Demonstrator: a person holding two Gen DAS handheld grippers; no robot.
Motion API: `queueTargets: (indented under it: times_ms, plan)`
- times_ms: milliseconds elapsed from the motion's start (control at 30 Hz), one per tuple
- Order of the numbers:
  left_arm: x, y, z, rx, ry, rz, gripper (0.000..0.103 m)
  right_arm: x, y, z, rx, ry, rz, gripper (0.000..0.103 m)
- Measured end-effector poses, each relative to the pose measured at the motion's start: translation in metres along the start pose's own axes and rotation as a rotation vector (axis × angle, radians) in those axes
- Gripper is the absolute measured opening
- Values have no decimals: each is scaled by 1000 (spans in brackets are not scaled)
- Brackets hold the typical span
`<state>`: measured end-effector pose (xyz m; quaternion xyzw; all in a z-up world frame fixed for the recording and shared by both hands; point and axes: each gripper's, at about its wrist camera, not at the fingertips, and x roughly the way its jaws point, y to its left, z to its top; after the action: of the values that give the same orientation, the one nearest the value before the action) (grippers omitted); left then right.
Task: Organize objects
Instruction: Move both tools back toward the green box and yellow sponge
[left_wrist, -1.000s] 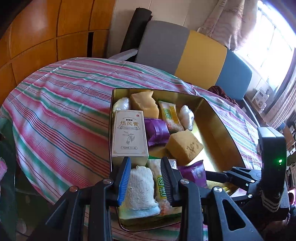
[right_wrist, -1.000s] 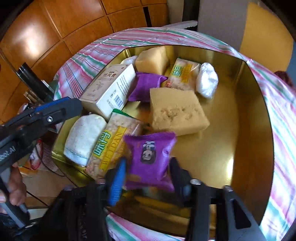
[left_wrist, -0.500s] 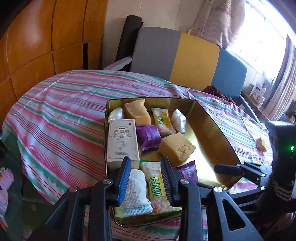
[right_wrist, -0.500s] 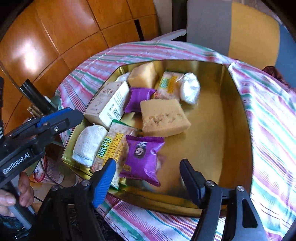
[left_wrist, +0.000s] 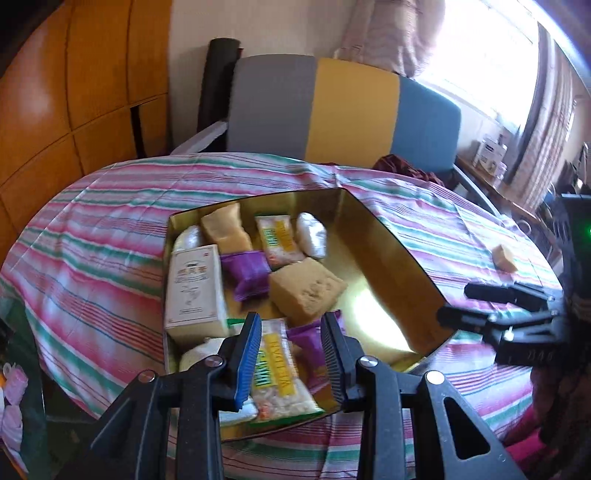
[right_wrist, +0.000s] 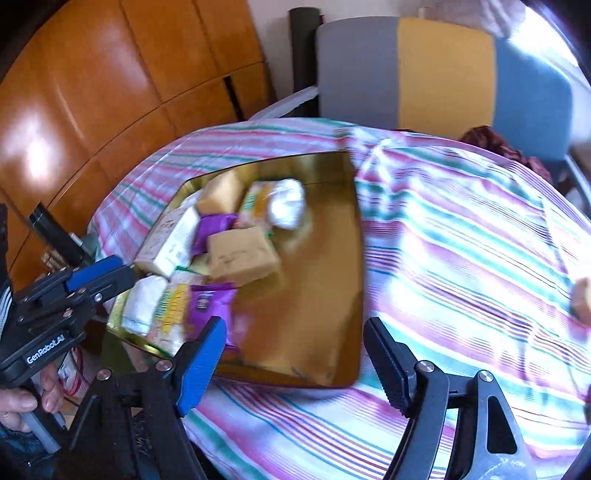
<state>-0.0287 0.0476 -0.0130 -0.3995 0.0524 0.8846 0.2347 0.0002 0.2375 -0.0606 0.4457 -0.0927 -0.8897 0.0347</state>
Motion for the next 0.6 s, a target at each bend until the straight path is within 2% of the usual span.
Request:
queueTargets:
  times_ms: [600]
  plan:
    - [14, -85, 8, 201, 35, -93, 33, -70, -167, -30, 324, -48, -257, 84]
